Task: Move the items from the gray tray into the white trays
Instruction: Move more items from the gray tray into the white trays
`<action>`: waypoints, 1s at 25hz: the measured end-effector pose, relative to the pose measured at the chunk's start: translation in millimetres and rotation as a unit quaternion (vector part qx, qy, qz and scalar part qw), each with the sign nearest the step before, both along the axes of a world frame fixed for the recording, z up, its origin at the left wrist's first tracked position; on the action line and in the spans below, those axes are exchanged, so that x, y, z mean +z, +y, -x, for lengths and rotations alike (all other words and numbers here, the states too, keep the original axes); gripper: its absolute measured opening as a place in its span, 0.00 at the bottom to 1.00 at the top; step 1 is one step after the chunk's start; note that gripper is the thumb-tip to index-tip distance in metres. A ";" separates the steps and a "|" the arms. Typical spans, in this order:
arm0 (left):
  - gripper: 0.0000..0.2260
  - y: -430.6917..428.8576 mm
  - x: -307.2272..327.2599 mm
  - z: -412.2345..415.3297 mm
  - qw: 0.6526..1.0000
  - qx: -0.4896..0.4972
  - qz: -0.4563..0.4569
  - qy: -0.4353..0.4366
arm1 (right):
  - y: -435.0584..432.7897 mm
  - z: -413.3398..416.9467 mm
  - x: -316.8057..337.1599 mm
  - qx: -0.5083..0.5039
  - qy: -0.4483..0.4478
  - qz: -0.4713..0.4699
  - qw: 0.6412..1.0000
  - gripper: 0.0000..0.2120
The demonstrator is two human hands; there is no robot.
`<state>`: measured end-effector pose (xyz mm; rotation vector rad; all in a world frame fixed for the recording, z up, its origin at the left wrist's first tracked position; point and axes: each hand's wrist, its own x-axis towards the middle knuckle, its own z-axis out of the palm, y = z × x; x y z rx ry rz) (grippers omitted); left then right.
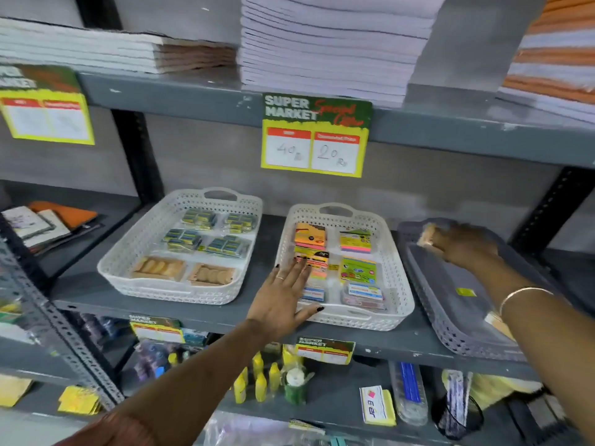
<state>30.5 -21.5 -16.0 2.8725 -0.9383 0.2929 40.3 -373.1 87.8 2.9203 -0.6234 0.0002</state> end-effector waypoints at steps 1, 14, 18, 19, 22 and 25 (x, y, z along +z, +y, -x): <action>0.35 9.8 3.4 -1.7 1.000 0.006 0.013 -0.002 | 15.0 -6.8 10.4 0.008 -0.031 -0.027 0.999 0.26; 0.53 275.4 20.0 -51.5 0.967 0.254 -0.001 0.006 | 370.6 -92.2 -29.1 0.295 -0.023 -0.289 0.910 0.28; 0.50 284.1 7.3 -58.6 0.972 0.236 -0.008 0.012 | 443.8 -104.7 -64.6 0.288 0.015 -0.252 0.924 0.36; 0.50 285.1 5.5 -59.2 0.972 0.233 -0.007 0.009 | 454.5 -105.6 -71.0 0.291 0.023 -0.238 0.926 0.36; 0.48 285.1 2.5 -58.9 0.974 0.225 0.004 0.005 | 469.9 -106.3 -82.4 0.293 0.025 -0.226 0.929 0.35; 0.42 283.1 1.3 -59.7 0.975 0.223 0.019 0.006 | 473.3 -105.9 -82.6 0.296 0.016 -0.224 0.928 0.35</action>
